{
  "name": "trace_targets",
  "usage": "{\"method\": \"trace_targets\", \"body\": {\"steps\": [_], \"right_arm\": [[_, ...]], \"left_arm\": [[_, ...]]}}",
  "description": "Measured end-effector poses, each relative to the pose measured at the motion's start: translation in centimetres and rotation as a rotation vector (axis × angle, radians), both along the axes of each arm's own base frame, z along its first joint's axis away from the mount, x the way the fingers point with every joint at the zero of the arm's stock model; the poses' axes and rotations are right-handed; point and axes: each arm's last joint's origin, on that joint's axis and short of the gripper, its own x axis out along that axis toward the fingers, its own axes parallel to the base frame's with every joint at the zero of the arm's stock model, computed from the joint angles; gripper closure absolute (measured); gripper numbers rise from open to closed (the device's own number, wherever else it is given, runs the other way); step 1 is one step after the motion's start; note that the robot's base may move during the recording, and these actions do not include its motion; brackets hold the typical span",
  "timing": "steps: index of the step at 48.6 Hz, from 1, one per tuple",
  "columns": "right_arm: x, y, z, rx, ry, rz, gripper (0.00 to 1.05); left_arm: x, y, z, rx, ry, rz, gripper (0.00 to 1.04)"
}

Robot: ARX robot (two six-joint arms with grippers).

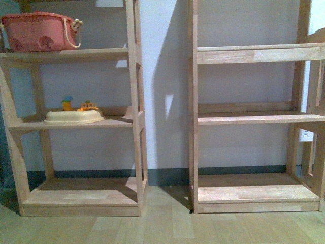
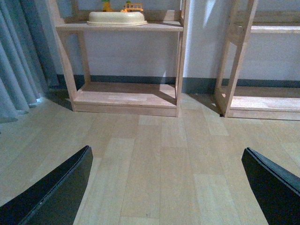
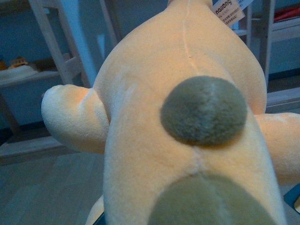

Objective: Put away toys

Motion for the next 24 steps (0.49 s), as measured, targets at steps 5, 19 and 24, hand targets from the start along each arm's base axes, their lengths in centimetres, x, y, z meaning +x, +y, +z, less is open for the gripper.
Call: {"method": "trace_targets", "body": {"steps": [5,19,24], "right_arm": [[0.0,0.01,0.0,0.0,0.0,0.002,0.84],[0.0,0.0,0.0,0.0,0.0,0.001,0.84],[0.0,0.01,0.0,0.0,0.0,0.002,0.84]], "left_arm": [[0.0,0.02,0.0,0.0,0.0,0.005,0.06],[0.0,0.02,0.0,0.0,0.0,0.005,0.06],[0.0,0.03,0.0,0.0,0.0,0.005,0.06]]}}
